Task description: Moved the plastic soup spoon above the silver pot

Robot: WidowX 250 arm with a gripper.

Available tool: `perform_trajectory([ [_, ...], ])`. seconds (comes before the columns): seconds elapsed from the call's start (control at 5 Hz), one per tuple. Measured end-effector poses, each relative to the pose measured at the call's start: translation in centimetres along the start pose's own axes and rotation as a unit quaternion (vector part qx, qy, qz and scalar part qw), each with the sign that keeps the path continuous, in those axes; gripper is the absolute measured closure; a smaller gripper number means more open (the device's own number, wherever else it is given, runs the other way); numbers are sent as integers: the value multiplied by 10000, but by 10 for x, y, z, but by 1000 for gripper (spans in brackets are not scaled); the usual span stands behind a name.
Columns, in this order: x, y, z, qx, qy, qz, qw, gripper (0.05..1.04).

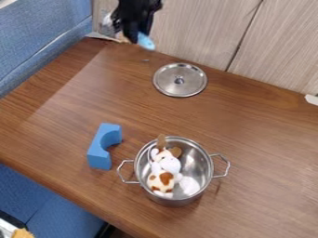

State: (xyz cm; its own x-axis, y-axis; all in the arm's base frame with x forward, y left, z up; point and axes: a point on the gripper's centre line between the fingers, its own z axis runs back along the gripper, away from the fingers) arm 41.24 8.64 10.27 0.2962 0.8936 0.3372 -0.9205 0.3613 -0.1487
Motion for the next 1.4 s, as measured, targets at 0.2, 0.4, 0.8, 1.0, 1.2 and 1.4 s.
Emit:
perform_trajectory([
  [0.2, -40, 5, 26, -107, 82, -290, 9995, 763],
  [0.4, -77, 18, 40, -123, 194, -314, 9992, 763],
  [0.8, -129, 50, 28, 49, 292, -328, 9990, 763],
  [1.0, -138, 67, 8, 139, 318, -381, 9987, 763],
  [1.2, -147, 72, -12, 177, 408, -469, 9979, 763],
  [1.4, -152, 77, -27, 315, 501, -521, 9969, 763],
])
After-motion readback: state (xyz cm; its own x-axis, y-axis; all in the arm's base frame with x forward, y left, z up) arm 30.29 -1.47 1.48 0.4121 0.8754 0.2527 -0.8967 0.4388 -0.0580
